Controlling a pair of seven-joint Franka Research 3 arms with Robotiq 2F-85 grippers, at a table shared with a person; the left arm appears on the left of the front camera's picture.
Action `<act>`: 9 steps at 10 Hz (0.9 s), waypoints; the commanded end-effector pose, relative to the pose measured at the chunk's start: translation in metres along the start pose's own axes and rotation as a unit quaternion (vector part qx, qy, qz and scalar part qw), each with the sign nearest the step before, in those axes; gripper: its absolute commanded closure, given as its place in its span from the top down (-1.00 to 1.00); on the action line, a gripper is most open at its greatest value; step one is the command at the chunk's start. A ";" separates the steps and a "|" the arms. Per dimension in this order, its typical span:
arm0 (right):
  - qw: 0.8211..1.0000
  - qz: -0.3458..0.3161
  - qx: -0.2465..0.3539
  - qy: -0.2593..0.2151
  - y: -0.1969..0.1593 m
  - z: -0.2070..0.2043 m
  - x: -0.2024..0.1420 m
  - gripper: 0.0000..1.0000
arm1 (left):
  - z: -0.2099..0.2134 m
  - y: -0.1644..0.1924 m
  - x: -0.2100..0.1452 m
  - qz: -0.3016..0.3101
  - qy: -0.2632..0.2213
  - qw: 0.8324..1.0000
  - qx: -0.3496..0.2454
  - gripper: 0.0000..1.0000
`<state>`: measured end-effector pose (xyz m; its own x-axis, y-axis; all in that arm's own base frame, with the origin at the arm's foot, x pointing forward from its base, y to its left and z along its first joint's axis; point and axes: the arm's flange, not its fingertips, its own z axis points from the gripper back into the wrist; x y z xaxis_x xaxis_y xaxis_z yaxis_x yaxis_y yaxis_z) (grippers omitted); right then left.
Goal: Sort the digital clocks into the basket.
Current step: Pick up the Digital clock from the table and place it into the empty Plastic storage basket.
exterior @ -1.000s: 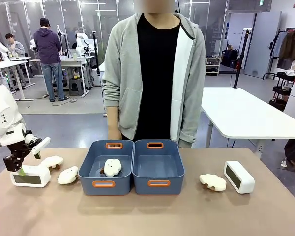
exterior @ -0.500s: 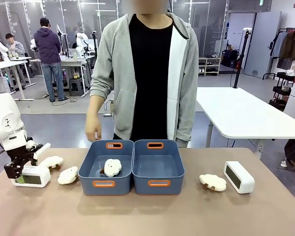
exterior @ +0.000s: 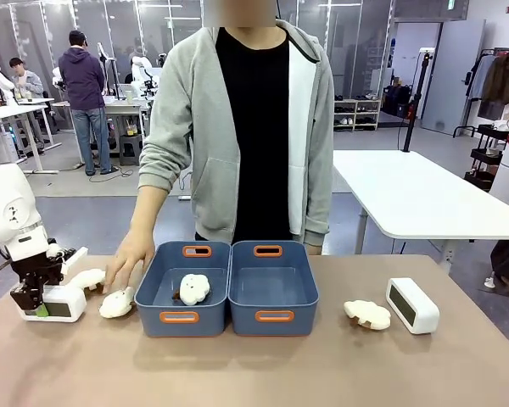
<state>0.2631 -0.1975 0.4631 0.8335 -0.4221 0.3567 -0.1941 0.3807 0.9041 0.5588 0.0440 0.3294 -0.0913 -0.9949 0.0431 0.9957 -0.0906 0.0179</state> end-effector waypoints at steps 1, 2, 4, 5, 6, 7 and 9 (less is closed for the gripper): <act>1.000 0.006 0.004 -0.002 0.000 0.001 0.001 1.00 | -0.001 -0.001 0.001 -0.007 0.000 1.000 -0.001 -0.94; 1.000 0.006 0.004 -0.002 0.000 0.001 0.001 1.00 | -0.001 -0.001 0.001 -0.007 0.000 1.000 -0.001 -0.94; 1.000 0.006 0.004 -0.002 0.000 0.001 0.001 1.00 | -0.001 -0.001 0.001 -0.007 0.000 1.000 -0.001 -0.94; 1.000 0.006 0.004 -0.002 0.000 0.001 0.001 1.00 | -0.001 -0.001 0.001 -0.007 0.000 1.000 -0.001 -0.94; 1.000 0.006 0.004 -0.002 0.000 0.001 0.001 1.00 | -0.001 -0.001 0.001 -0.007 0.000 1.000 -0.001 -0.94; 1.000 0.006 0.004 -0.002 0.000 0.001 0.001 1.00 | -0.001 -0.001 0.001 -0.007 0.000 1.000 -0.001 -0.94; 1.000 0.006 0.004 -0.002 0.000 0.001 0.001 1.00 | -0.001 -0.001 0.001 -0.007 0.000 1.000 -0.001 -0.94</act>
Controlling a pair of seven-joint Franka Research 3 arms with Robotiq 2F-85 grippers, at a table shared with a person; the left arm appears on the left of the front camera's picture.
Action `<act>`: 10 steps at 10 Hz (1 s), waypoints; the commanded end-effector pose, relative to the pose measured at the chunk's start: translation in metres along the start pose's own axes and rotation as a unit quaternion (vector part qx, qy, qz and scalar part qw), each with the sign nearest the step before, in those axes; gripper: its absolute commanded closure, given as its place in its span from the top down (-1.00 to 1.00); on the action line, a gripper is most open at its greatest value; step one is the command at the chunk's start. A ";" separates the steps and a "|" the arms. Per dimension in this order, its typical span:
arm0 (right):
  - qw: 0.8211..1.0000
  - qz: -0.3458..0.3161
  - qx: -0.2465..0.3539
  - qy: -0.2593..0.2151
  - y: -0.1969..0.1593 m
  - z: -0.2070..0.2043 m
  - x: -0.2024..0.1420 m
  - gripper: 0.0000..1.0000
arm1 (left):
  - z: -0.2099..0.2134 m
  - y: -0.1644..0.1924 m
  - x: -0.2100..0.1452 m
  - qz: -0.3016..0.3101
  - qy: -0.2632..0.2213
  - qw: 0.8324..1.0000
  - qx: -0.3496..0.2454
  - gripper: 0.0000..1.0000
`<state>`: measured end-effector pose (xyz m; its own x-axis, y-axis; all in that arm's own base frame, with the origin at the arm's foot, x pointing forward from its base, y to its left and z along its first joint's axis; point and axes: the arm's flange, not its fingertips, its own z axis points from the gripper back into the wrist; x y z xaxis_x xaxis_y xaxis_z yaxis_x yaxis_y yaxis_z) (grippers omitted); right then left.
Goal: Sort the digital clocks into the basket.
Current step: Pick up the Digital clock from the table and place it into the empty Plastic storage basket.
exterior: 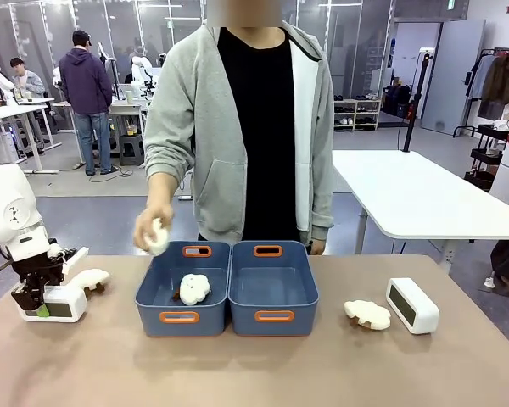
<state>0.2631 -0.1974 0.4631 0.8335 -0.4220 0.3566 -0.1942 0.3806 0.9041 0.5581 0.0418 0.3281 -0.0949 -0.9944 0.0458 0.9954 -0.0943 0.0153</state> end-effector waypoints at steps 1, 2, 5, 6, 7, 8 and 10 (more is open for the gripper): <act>1.000 0.006 0.004 -0.002 0.000 0.001 0.001 1.00 | 0.000 0.000 -0.001 -0.005 0.001 1.000 0.000 -0.94; 1.000 0.006 0.004 -0.002 0.000 0.001 0.001 1.00 | 0.000 0.000 -0.001 -0.005 0.001 1.000 0.000 -0.94; 1.000 0.006 0.004 -0.002 0.000 0.001 0.001 1.00 | 0.000 0.000 -0.001 -0.005 0.001 1.000 0.000 -0.94; 1.000 0.006 0.004 -0.002 0.000 0.001 0.001 1.00 | 0.000 0.000 -0.001 -0.005 0.001 1.000 0.000 -0.94; 1.000 0.006 0.004 -0.002 0.000 0.001 0.001 1.00 | 0.000 0.000 -0.001 -0.005 0.001 1.000 0.000 -0.94; 1.000 0.006 0.004 -0.002 0.000 0.001 0.001 1.00 | 0.000 0.000 -0.001 -0.005 0.001 1.000 0.000 -0.94; 1.000 0.006 0.004 -0.002 0.000 0.001 0.001 1.00 | 0.000 0.000 -0.001 -0.005 0.001 1.000 0.000 -0.94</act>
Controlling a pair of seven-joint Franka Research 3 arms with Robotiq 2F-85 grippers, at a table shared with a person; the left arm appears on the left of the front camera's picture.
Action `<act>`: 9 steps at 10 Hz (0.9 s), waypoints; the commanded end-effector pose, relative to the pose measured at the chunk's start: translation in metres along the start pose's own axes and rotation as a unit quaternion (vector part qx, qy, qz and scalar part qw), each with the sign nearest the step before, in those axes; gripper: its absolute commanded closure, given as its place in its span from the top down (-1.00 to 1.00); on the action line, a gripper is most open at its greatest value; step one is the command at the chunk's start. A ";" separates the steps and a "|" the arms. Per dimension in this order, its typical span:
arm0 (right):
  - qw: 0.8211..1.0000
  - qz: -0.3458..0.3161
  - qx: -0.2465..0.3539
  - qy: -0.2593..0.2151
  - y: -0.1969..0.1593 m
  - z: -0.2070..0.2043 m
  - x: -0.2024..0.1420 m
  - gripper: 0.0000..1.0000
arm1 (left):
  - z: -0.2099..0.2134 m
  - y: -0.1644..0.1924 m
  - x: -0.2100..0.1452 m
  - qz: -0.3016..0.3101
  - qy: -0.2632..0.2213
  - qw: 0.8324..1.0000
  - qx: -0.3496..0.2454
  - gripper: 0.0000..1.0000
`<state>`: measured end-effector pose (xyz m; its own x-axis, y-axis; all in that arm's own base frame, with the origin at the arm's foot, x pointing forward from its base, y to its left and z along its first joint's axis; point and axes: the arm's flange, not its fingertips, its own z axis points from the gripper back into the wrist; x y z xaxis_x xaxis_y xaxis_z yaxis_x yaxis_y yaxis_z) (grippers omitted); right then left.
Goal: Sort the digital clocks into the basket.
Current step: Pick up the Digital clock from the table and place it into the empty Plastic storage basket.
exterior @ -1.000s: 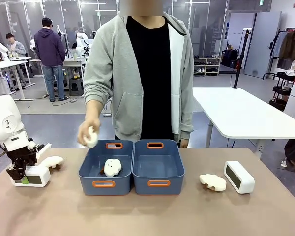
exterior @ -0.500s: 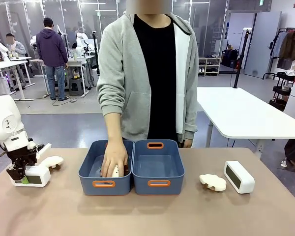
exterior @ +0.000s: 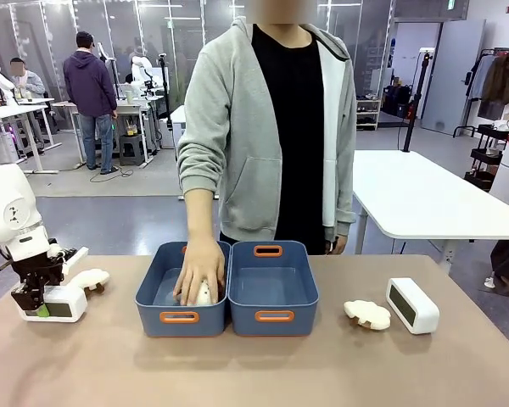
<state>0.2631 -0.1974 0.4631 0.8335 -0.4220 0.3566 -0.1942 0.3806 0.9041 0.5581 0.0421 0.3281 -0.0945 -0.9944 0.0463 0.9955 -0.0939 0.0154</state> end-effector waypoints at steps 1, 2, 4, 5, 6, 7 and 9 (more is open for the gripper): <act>1.000 0.006 0.004 -0.002 0.000 0.001 0.001 1.00 | 0.000 0.000 -0.001 -0.005 0.001 1.000 0.000 -0.94; 1.000 0.006 0.004 -0.002 0.000 0.001 0.001 1.00 | 0.000 0.000 -0.001 -0.005 0.001 1.000 0.000 -0.94; 1.000 0.006 0.004 -0.002 0.000 0.001 0.001 1.00 | 0.012 -0.006 -0.005 0.000 -0.024 1.000 0.009 0.01; 1.000 0.006 0.004 -0.002 0.000 0.001 0.001 1.00 | 0.025 -0.014 -0.006 -0.007 -0.025 1.000 0.006 0.01; 1.000 0.006 0.004 -0.002 0.000 0.001 0.001 1.00 | 0.044 -0.024 -0.002 -0.008 -0.025 1.000 0.010 0.01; 1.000 0.006 0.004 -0.002 0.000 0.001 0.001 1.00 | 0.063 -0.034 0.004 -0.014 -0.034 0.999 0.016 0.01; 1.000 0.006 0.004 -0.002 0.000 0.001 0.001 1.00 | 0.112 -0.049 0.031 -0.008 -0.023 1.000 0.012 0.01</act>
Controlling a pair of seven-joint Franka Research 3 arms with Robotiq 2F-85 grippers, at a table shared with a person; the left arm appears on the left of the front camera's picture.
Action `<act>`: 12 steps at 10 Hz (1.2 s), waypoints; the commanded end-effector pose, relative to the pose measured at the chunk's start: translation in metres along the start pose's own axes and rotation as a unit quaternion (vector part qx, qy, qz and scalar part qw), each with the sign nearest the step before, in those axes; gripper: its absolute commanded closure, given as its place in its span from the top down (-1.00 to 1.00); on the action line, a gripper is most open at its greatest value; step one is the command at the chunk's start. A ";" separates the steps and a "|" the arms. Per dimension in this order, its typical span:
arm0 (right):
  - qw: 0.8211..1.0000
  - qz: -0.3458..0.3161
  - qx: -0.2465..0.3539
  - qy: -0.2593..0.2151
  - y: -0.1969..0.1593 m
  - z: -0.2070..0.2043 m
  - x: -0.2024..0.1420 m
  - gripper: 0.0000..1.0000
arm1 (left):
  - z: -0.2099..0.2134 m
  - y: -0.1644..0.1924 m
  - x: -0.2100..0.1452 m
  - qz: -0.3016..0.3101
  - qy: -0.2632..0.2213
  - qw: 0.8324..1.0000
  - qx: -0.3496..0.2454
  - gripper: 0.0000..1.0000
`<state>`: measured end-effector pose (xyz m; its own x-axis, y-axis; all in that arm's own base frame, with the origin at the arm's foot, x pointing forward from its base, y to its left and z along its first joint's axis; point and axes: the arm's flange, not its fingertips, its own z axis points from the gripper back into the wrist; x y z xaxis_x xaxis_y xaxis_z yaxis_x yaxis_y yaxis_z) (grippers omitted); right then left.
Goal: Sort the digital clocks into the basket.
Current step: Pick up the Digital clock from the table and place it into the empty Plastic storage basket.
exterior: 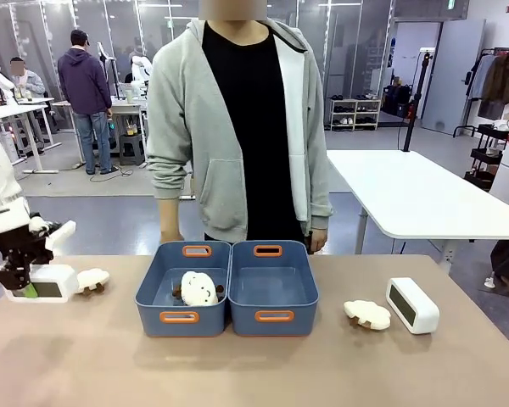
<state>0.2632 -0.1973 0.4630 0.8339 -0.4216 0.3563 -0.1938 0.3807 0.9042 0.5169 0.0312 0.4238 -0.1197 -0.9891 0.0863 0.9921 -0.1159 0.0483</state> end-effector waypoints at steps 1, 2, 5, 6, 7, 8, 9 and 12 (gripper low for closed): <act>1.000 0.006 0.004 -0.002 0.000 0.001 0.001 1.00 | 0.026 -0.010 0.023 0.016 -0.010 1.000 -0.015 0.01; 1.000 0.006 0.004 -0.002 0.000 0.001 0.001 1.00 | 0.036 -0.006 0.043 0.023 -0.019 1.000 -0.005 0.01; 1.000 0.006 0.004 -0.002 0.000 0.001 0.001 1.00 | 0.081 0.035 0.155 -0.068 -0.045 0.992 0.100 0.01; 1.000 0.006 0.004 -0.002 0.000 0.001 0.001 1.00 | 0.087 0.058 0.190 -0.060 -0.066 0.989 0.116 0.01; 1.000 0.006 0.004 -0.002 0.000 0.001 0.001 1.00 | 0.085 0.082 0.241 -0.062 -0.063 0.990 0.107 0.01; 1.000 0.006 0.004 -0.002 0.000 0.001 0.001 1.00 | 0.080 0.099 0.286 -0.091 -0.103 0.987 0.084 0.01; 1.000 0.006 0.004 -0.002 0.000 0.001 0.001 1.00 | 0.071 0.116 0.326 -0.097 -0.080 0.988 0.092 0.01; 1.000 0.006 0.004 -0.002 0.000 0.001 0.001 1.00 | 0.023 0.156 0.416 -0.111 -0.069 0.990 0.048 0.01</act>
<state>0.2640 -0.1969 0.4627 0.8353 -0.4200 0.3546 -0.1919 0.3817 0.9041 0.5955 -0.3753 0.4814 -0.3523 -0.9092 0.2219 0.9259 -0.3040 0.2245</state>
